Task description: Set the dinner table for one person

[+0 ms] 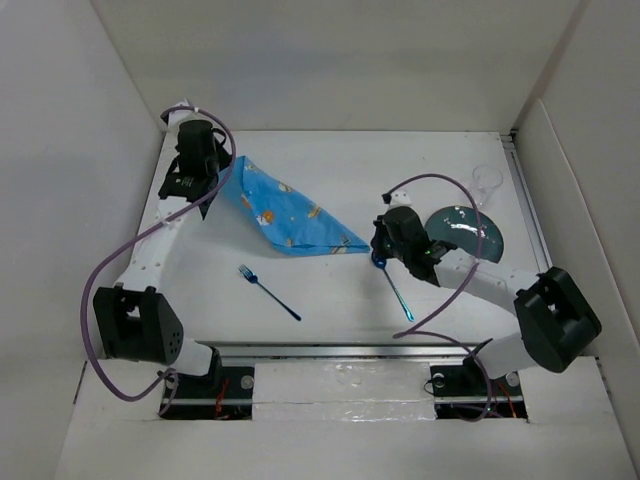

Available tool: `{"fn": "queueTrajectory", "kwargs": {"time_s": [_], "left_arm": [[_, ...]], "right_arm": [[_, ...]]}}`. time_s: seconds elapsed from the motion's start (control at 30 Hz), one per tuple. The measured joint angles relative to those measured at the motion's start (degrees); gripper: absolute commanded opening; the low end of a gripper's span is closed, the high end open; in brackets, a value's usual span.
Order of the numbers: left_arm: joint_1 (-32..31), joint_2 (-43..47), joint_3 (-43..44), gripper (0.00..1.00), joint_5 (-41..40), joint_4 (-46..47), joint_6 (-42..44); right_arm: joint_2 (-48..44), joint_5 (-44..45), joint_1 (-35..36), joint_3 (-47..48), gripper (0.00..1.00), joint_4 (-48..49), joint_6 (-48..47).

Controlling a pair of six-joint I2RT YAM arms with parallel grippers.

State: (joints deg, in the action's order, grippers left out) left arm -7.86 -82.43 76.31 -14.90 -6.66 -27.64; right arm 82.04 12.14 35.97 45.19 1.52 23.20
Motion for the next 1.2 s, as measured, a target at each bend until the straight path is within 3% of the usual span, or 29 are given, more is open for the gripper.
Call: {"fn": "queueTrajectory", "kwargs": {"time_s": [0.1,0.13,0.17,0.33,0.5,0.7,0.93,1.07,1.2], "left_arm": [[0.24,-0.94,-1.05,0.0,1.95,0.09,-0.09],[0.28,-0.98,-1.6,0.0,2.69,0.07,-0.17],[0.37,-0.92,-2.29,0.0,3.26,0.02,-0.28],[0.46,3.91,-8.22,0.0,5.01,-0.44,-0.57],[0.46,18.23,-17.68,0.0,4.76,-1.33,-0.96],[0.46,26.93,-19.37,0.0,3.28,-1.75,-0.68],[0.46,26.1,-19.71,0.0,3.61,-1.75,-0.68],[0.46,23.06,-19.67,0.0,4.37,-1.66,-0.76],[0.46,20.92,-19.06,0.0,4.85,-1.7,-0.94]], "right_arm": [[1.88,-1.11,3.52,0.46,0.24,0.0,-1.29],[2.8,-1.51,4.5,1.05,0.38,-0.02,-1.75],[4.02,-2.03,5.44,1.99,0.42,0.15,-2.34],[13.22,-4.2,8.09,12.81,0.49,0.11,-4.81],[21.44,-4.42,9.07,22.43,0.59,0.83,-6.58],[29.09,0.57,13.27,28.3,0.59,-3.04,-9.16],[33.97,4.74,15.26,32.63,0.6,-7.65,-11.02],[38.97,8.2,14.86,38.6,0.45,-9.18,-10.38],[42.82,10.21,13.84,43.45,0.17,-10.19,-9.05]]}}
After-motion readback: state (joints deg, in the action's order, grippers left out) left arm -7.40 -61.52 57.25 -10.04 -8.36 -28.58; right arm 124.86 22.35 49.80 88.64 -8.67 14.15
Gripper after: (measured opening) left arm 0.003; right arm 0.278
